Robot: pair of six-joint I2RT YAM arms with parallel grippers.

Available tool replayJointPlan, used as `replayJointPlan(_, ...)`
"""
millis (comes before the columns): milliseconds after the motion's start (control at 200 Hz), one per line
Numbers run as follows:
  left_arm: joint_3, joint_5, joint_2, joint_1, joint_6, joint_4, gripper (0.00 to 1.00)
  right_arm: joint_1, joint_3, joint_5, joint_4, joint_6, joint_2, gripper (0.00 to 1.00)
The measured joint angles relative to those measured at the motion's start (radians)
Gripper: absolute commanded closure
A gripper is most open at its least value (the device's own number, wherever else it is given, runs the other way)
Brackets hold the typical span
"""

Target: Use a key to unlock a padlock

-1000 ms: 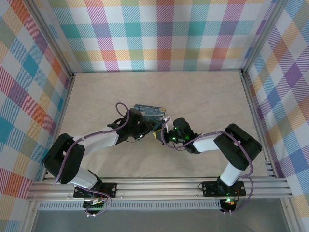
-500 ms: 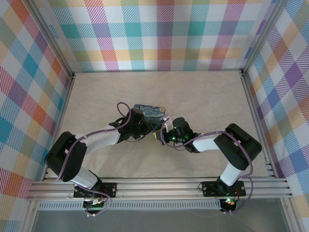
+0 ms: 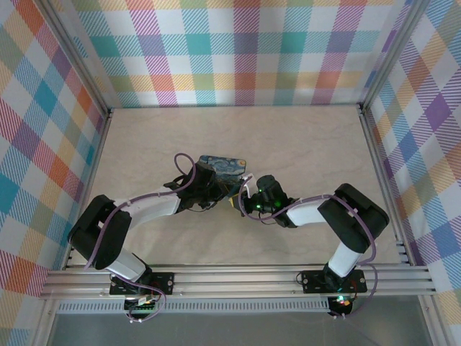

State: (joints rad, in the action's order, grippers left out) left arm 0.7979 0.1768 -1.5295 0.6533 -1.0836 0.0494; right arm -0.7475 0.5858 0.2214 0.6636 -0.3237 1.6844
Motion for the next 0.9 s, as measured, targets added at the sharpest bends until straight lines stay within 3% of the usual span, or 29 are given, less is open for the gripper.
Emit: replayJointPlan(900, 0.0, -0.03, -0.001, 0.0, -0.069, -0.023, 0.88, 0.0, 0.026, -0.005, 0.015, 0.034, 0.03, 1.0)
